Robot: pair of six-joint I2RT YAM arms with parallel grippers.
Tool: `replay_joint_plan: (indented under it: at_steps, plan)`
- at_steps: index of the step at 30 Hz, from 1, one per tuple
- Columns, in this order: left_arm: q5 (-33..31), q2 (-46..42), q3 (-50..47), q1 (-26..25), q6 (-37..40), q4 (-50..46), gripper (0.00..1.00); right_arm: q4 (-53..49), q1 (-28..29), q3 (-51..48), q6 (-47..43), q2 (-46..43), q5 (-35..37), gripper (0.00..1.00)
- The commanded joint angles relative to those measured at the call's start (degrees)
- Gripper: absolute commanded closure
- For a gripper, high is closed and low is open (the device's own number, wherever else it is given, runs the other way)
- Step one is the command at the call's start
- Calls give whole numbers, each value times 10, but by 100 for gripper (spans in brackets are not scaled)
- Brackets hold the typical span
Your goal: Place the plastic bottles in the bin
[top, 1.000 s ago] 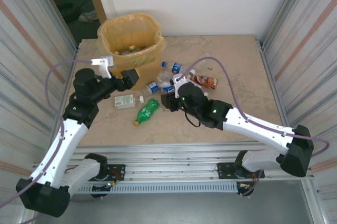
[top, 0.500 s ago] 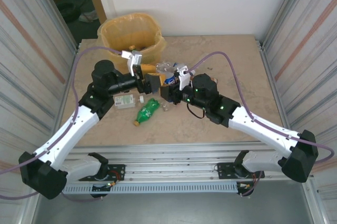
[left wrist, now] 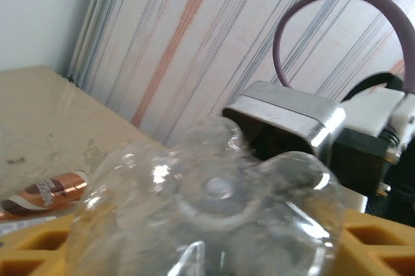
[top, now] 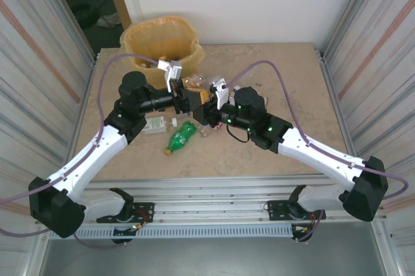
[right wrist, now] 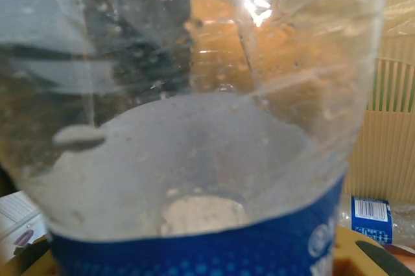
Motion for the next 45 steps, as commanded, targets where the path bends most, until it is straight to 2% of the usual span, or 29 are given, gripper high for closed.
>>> replay_joint_plan:
  at_steps: [1,6,7,12,15,18,22,29,37,41,45]
  plan:
    - [7,4,21,0,-12,18,47,13,-2,24,-15,4,-7,69]
    - [-13,1,26,0,-14,9,73,-4,-4,24,-15,1,13,60]
    - [-17,1,28,0,-13,6,75,-7,-4,24,-15,0,17,56]
    - [-58,-4,51,2,5,-26,80,-34,-6,24,-15,-10,46,21]
    - [-102,-2,87,10,30,-71,81,-53,-9,23,-12,-20,67,9]
    - [-135,7,124,30,46,-98,81,-70,-10,17,-7,-36,89,1]
    - [-164,39,190,79,48,-128,79,-97,-10,8,7,-63,134,2]
    - [-186,136,315,176,48,-181,78,-210,-40,28,74,-72,240,2]
    - [-205,246,430,238,83,-262,77,-285,-105,33,141,-69,248,2]
    - [-226,289,489,245,128,-325,73,-293,-127,25,163,-65,232,2]
    - [-277,316,523,245,169,-367,72,-293,-132,19,172,-61,230,2]
